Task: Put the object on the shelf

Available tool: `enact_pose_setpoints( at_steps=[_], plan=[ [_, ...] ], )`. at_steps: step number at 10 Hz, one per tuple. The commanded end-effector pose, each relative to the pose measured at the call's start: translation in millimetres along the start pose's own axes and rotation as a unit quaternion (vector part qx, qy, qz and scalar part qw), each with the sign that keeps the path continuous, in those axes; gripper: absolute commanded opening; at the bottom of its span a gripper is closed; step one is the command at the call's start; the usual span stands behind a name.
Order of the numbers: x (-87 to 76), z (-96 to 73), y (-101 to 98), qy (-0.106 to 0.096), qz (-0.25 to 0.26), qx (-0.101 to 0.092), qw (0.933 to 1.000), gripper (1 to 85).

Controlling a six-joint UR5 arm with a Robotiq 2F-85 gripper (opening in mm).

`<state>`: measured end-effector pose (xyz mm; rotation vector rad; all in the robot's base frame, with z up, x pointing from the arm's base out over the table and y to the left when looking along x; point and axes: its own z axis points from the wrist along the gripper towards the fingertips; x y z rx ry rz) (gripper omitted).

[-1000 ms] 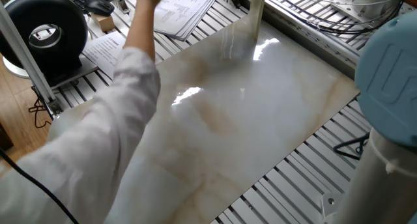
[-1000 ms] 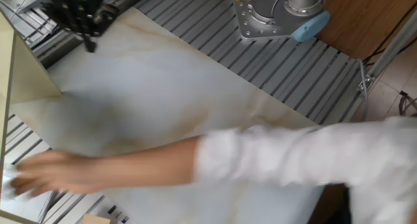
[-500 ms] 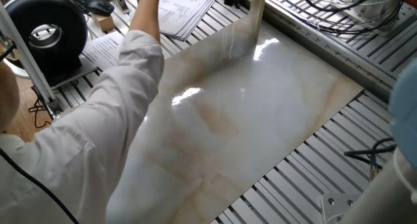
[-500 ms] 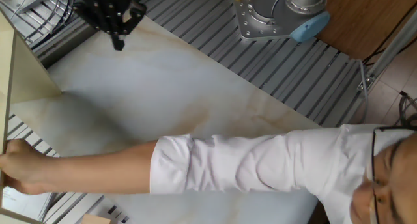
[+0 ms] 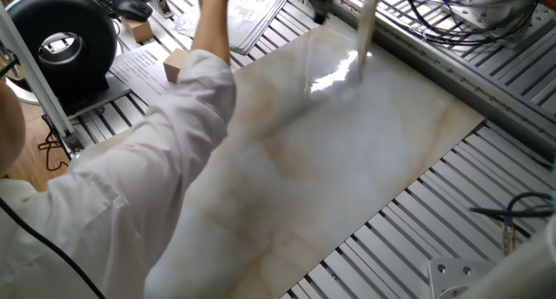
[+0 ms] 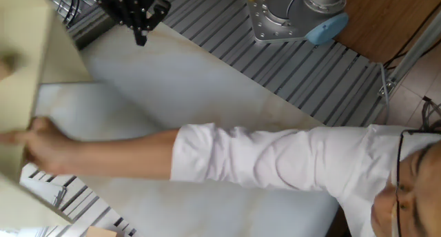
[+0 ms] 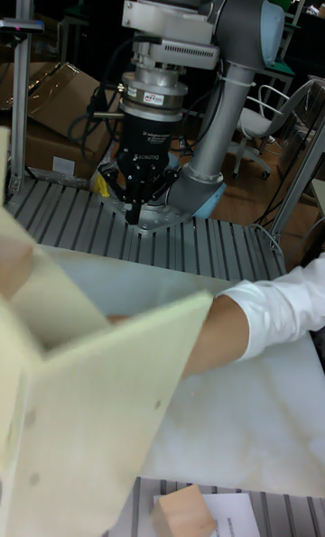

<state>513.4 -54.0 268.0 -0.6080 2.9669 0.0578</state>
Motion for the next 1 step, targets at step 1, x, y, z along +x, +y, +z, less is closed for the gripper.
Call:
enact_pose_setpoints(
  at_steps=[1],
  plan=[
    [24.0, 7.3, 3.4, 0.017, 0.032, -0.001, 0.9993, 1.3]
  ],
)
